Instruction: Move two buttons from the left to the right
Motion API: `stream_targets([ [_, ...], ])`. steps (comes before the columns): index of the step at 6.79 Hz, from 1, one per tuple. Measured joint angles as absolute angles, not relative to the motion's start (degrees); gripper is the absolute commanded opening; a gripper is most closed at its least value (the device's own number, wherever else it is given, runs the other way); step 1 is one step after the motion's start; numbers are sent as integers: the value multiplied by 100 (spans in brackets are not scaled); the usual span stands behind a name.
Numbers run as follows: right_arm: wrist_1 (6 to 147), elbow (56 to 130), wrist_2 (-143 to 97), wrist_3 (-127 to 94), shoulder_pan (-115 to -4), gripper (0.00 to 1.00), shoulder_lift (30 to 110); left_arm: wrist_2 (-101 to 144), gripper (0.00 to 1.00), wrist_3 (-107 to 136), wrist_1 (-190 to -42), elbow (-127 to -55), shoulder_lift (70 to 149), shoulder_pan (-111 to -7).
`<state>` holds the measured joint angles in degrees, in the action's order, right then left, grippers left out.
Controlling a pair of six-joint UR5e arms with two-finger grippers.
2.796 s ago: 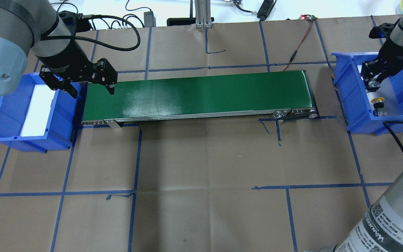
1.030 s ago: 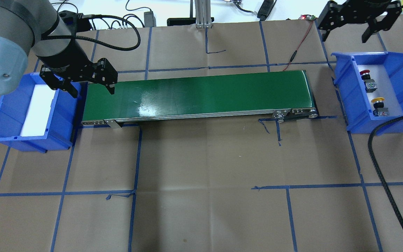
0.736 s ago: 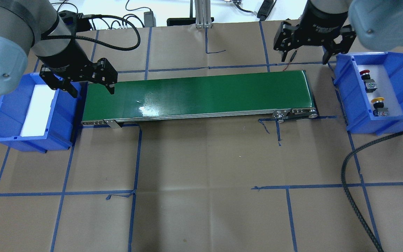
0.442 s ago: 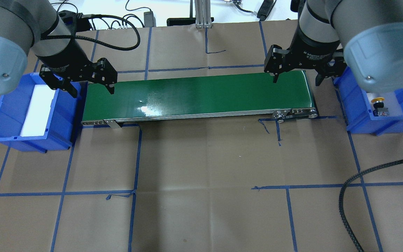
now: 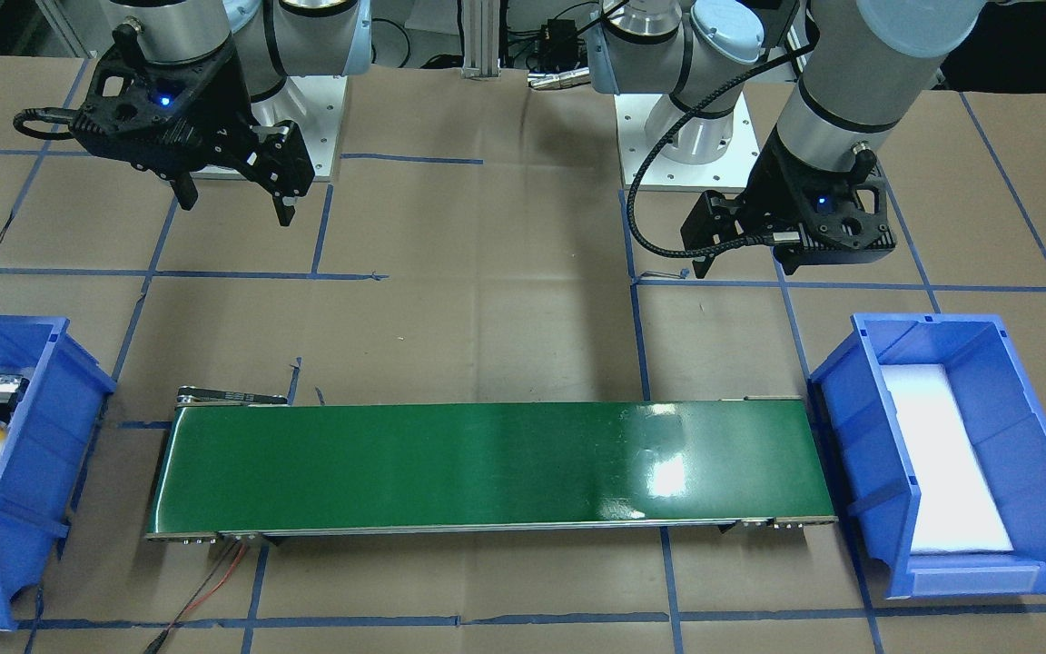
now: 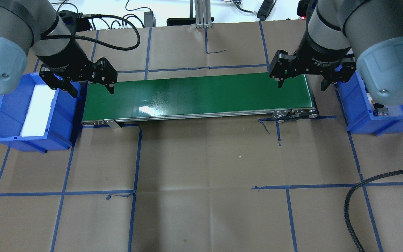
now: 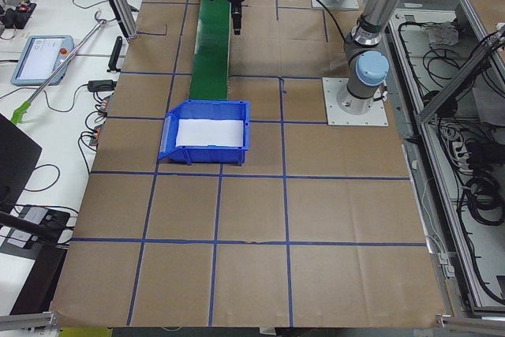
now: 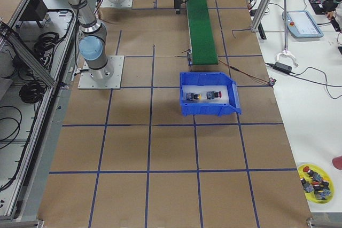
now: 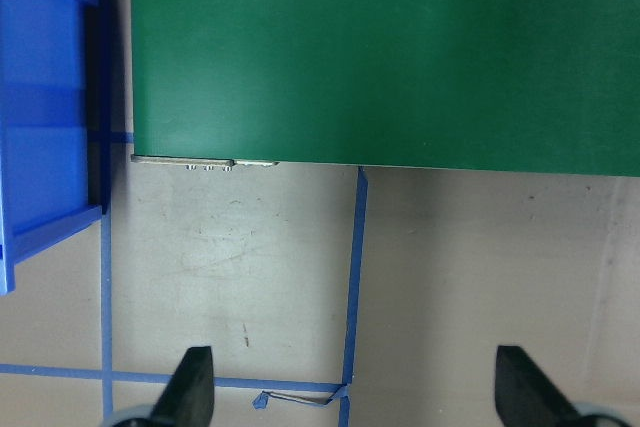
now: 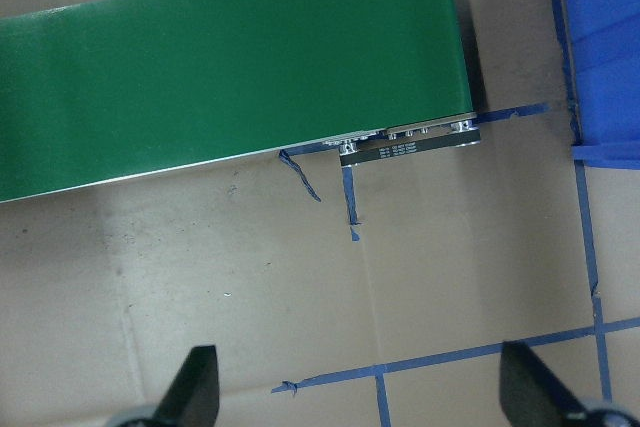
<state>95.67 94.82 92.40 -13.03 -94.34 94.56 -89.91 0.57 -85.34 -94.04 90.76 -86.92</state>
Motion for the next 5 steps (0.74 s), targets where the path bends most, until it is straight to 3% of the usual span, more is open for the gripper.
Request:
stream_targets([
  [5,9580,9488,8716,-1179,-9475,100,9498,-8991,100,62,-8534,-9404,9079,-8692],
])
